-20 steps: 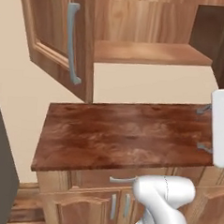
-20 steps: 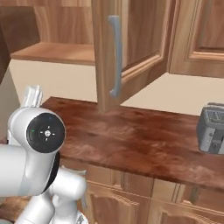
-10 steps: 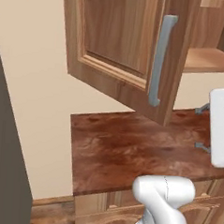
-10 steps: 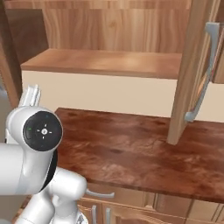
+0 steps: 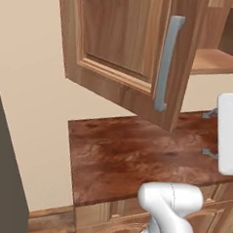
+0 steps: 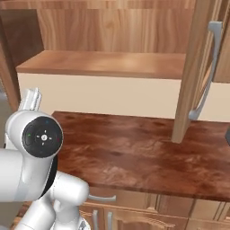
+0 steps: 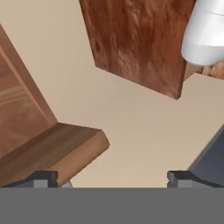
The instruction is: Close all open cabinet doors.
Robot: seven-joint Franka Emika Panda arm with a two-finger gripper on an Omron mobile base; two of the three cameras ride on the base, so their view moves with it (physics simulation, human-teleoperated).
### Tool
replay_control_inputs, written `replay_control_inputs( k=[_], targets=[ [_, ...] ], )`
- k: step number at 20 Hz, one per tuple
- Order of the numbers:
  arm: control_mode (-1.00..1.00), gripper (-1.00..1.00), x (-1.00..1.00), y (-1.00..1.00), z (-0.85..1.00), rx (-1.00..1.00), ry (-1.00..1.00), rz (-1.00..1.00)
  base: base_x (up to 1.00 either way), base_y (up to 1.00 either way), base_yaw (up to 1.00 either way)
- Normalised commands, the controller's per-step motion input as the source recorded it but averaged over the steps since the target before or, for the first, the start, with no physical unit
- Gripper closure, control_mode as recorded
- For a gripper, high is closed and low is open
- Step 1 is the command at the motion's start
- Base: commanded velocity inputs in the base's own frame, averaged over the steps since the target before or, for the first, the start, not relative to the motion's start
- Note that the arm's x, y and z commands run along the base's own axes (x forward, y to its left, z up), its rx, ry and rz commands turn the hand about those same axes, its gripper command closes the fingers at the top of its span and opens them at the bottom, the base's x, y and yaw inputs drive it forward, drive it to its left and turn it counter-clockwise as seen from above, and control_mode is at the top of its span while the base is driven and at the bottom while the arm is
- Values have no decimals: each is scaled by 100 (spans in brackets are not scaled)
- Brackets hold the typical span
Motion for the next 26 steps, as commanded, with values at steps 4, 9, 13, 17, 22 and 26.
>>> replay_control_inputs(
  k=[4, 9, 13, 17, 22, 26],
  targets=[
    [100, -100, 0, 0, 0, 0, 0, 0, 0, -54, -5],
    [100, -100, 0, 0, 0, 0, 0, 0, 7, -54, 0],
    [100, -100, 0, 0, 0, 0, 0, 0, 14, -44, 2],
    [100, -100, 0, 0, 0, 0, 0, 0, 28, -14, 8],
    [100, -100, 0, 0, 0, 0, 0, 0, 17, 0, 3],
    [100, -100, 0, 0, 0, 0, 0, 0, 9, 0, 0]
  ],
)
